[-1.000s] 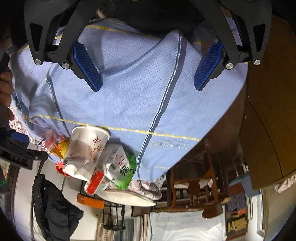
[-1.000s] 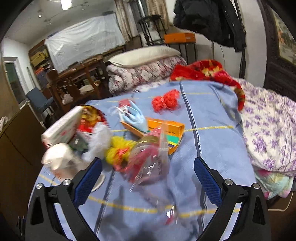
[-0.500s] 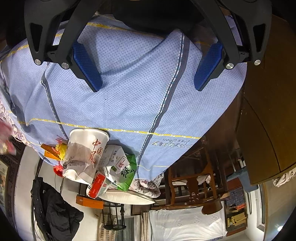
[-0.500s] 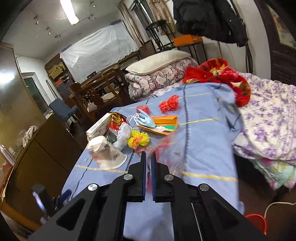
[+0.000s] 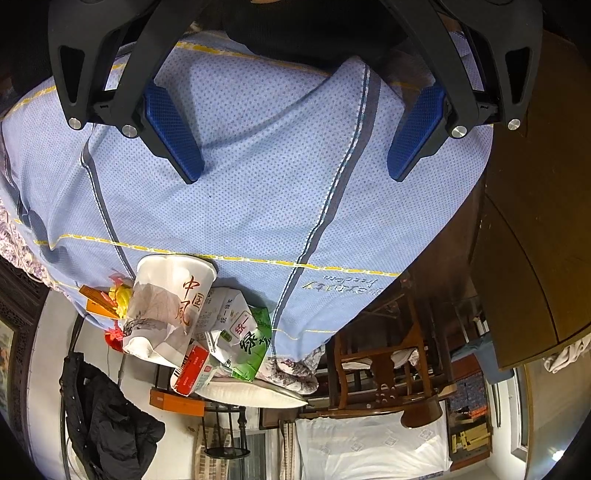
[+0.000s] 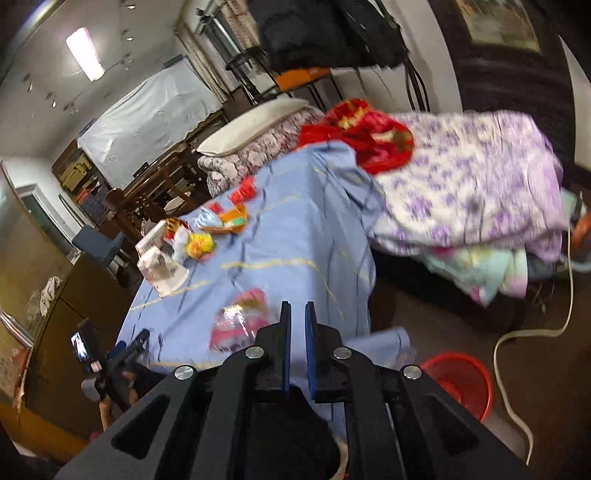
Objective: Collect trash
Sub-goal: 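Carry the plastic bag with the right tool to the red basket and release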
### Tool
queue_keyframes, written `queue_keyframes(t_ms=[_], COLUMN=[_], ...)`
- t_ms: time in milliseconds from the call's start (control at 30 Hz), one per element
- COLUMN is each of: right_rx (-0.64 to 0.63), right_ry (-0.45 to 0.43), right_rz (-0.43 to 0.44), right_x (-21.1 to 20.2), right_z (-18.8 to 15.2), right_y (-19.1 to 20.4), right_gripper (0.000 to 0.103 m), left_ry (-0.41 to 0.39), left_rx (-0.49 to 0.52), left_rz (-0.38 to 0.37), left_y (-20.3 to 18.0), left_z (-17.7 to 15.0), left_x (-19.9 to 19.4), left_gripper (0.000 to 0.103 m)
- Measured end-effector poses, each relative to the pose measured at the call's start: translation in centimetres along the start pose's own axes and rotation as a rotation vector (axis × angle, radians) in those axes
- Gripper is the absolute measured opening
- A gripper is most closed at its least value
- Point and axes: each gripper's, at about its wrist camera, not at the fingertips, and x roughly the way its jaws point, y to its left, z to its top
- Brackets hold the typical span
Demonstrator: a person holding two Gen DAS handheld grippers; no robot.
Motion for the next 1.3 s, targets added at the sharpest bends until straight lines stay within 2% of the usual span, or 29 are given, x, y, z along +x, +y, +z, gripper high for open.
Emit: queue_keyframes(t_ms=[33, 67, 100, 167, 233, 333, 433, 467, 533, 567, 633, 767, 833, 900, 933, 1000, 1033, 1100, 1167, 1233, 1300], right_rx=[0.017, 0.024, 0.026, -0.032, -0.11, -0.199, -0.246, -0.255, -0.269, -0.252, -0.206, -0.17, -0.158, -0.101, -0.041, 0.031, 0.076, 0.119, 0.145, 0.163, 0.186], right_ry=[0.019, 0.018, 0.009, 0.039, 0.054, 0.049, 0.061, 0.061, 0.073, 0.076, 0.027, -0.051, -0.076, -0.066, -0.033, 0.032, 0.094, 0.172, 0.252, 0.302, 0.316], right_rz=[0.03, 0.045, 0.057, 0.116, 0.133, 0.062, -0.019, -0.039, -0.044, -0.026, 0.007, 0.009, -0.06, -0.154, -0.201, -0.241, -0.276, -0.307, -0.338, -0.363, -0.398], right_x=[0.3, 0.6, 0.8, 2.3, 3.5, 5.7, 8.3, 9.0, 9.5, 9.5, 8.0, 3.4, 1.6, 1.1, 1.7, 3.3, 5.0, 7.5, 10.4, 12.4, 13.3], right_z=[-0.7, -1.1, -1.4, -1.9, -1.8, -1.4, -1.3, -1.4, -1.5, -1.4, -0.9, -0.1, -0.2, -0.8, -1.6, -3.0, -4.3, -6.1, -8.2, -9.7, -10.6], right_y=[-0.6, -0.6, -0.4, 2.0, 4.5, 7.3, 8.4, 8.6, 8.6, 8.4, 7.6, 5.3, 3.2, -0.6, -3.6, -7.4, -10.0, -12.8, -15.4, -16.9, -18.2], right_gripper=[0.058, 0.07, 0.077, 0.077, 0.077, 0.082, 0.082, 0.078, 0.029, 0.029, 0.021, 0.021, 0.023, 0.024, 0.024, 0.024, 0.024, 0.024, 0.032, 0.053, 0.055], left_ry=[0.0, 0.0, 0.001, 0.001, 0.0, 0.0, -0.003, -0.004, -0.006, -0.006, -0.006, -0.004, -0.003, -0.002, -0.002, 0.0, 0.001, 0.002, 0.003, 0.004, 0.004], left_rx=[-0.003, -0.006, -0.011, -0.017, -0.018, -0.013, -0.009, -0.008, -0.007, -0.006, -0.003, -0.002, -0.004, -0.008, -0.009, -0.01, -0.01, -0.011, -0.012, -0.014, -0.017], left_rz=[0.003, 0.006, 0.012, 0.021, 0.024, 0.02, 0.014, 0.013, 0.011, 0.01, 0.005, 0.0, 0.003, 0.007, 0.01, 0.014, 0.016, 0.018, 0.02, 0.023, 0.028], left_y=[0.0, -0.1, -0.1, -0.1, -0.2, -0.3, -0.2, -0.2, -0.2, -0.2, -0.2, 0.0, 0.0, -0.1, -0.1, -0.1, -0.2, -0.2, -0.2, -0.2, -0.3], left_z=[0.0, 0.1, 0.1, 0.1, 0.1, 0.1, 0.1, 0.0, 0.0, 0.0, -0.1, -0.1, -0.1, -0.1, -0.1, 0.0, 0.0, 0.0, 0.0, 0.1, 0.1], left_x=[0.0, 0.1, 0.1, 0.2, 0.2, 0.2, 0.2, 0.2, 0.2, 0.2, 0.1, 0.1, 0.1, 0.1, 0.1, 0.2, 0.2, 0.2, 0.2, 0.2, 0.2], left_gripper=[0.097, 0.097, 0.097, 0.097, 0.097, 0.097, 0.097, 0.097, 0.097, 0.097, 0.097, 0.097, 0.097, 0.097, 0.097, 0.097, 0.097, 0.097, 0.097, 0.097, 0.097])
